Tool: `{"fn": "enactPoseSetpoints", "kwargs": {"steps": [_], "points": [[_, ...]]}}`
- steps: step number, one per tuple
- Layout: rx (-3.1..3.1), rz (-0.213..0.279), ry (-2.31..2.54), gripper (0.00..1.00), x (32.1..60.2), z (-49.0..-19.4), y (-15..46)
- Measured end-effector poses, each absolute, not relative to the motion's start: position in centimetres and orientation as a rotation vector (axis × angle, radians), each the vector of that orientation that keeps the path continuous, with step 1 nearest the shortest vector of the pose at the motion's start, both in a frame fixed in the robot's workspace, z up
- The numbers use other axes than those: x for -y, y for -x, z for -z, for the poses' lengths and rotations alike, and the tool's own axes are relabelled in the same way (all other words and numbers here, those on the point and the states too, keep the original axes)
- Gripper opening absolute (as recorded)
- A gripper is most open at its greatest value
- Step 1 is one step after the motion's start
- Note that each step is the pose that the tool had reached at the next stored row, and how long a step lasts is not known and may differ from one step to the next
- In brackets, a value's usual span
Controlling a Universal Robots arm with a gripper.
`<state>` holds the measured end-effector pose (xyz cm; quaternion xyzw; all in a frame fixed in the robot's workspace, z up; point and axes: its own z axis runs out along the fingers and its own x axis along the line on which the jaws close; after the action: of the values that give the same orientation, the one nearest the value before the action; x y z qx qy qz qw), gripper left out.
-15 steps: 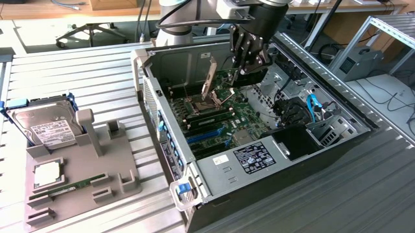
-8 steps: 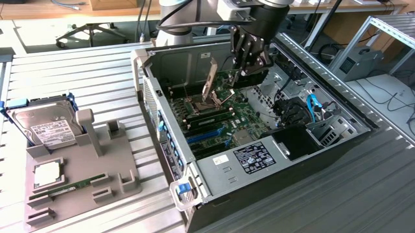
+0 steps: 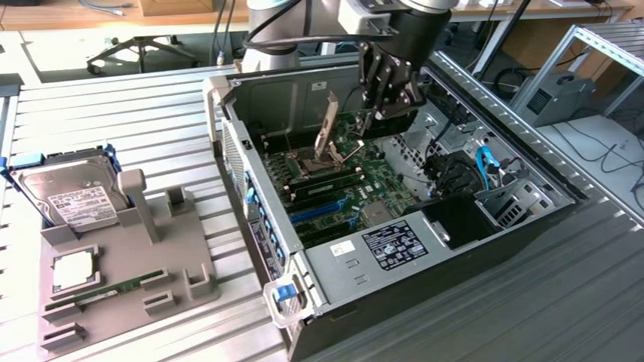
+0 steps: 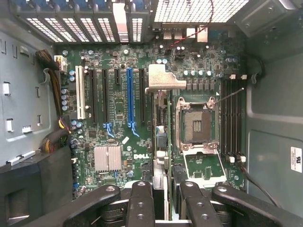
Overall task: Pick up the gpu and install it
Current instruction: 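Insert the gpu into the slot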
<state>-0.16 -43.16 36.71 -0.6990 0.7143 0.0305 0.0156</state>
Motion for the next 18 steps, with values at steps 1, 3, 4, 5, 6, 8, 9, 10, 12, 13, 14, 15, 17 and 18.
{"fn": "enactPoseSetpoints", "kwargs": {"steps": [1, 3, 4, 5, 6, 8, 9, 10, 12, 13, 14, 15, 17, 18], "points": [[-2.222, -0.095, 2.174, 0.27, 43.21, -36.71, 0.16], [-2.222, -0.095, 2.174, 0.27, 43.31, -36.70, 0.17], [-2.222, -0.095, 2.174, 0.27, 43.38, -36.70, 0.17], [-2.222, -0.095, 2.174, 0.27, 43.45, -36.70, 0.17], [-2.222, -0.095, 2.174, 0.27, 43.50, -36.70, 0.17], [-2.222, -0.095, 2.174, 0.27, 43.60, -36.69, 0.17], [-2.222, -0.095, 2.174, 0.27, 43.64, -36.68, 0.18], [-2.222, -0.095, 2.174, 0.27, 43.67, -36.68, 0.18], [-2.222, -0.095, 2.174, 0.27, 43.76, -36.67, 0.18], [-2.222, -0.095, 2.174, 0.27, 43.79, -36.67, 0.18], [-2.222, -0.095, 2.174, 0.27, 43.81, -36.66, 0.18], [-2.222, -0.095, 2.174, 0.27, 43.84, -36.66, 0.18], [-2.222, -0.095, 2.174, 0.27, 43.89, -36.65, 0.18], [-2.222, -0.095, 2.174, 0.27, 43.91, -36.65, 0.18]]}}
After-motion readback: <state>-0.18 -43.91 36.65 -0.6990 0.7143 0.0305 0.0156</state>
